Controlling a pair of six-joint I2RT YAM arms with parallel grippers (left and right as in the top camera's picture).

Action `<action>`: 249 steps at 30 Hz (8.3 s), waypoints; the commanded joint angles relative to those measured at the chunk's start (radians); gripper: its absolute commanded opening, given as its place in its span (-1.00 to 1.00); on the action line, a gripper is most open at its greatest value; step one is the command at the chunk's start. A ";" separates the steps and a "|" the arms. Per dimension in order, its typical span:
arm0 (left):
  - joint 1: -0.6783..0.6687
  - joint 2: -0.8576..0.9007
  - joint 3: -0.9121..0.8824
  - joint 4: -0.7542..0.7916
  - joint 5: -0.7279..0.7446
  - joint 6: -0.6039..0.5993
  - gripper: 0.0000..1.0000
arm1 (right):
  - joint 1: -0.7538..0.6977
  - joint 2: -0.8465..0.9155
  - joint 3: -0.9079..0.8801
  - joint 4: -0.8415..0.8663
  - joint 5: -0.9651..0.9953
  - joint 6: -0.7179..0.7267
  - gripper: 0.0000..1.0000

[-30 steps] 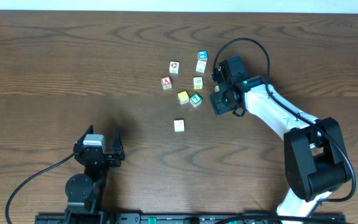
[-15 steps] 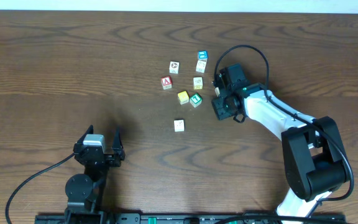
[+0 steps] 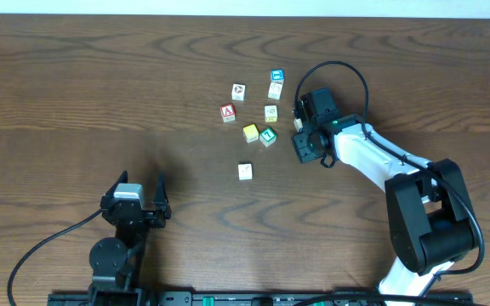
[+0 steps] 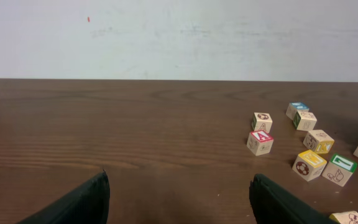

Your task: Lift 5 blocks

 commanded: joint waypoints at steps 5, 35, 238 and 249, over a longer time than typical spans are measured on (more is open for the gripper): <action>0.005 -0.005 -0.012 -0.040 0.017 -0.005 0.45 | 0.003 0.009 -0.002 -0.002 0.020 -0.001 0.06; 0.005 -0.005 -0.012 -0.040 0.017 -0.005 0.45 | 0.003 0.008 0.054 -0.032 -0.058 -0.009 0.01; 0.005 -0.001 -0.012 -0.040 0.017 -0.005 0.45 | -0.008 0.107 0.193 0.025 -0.027 0.024 -0.12; 0.005 -0.001 -0.012 -0.040 0.017 -0.005 0.45 | -0.008 0.106 0.195 0.022 -0.008 0.025 -0.35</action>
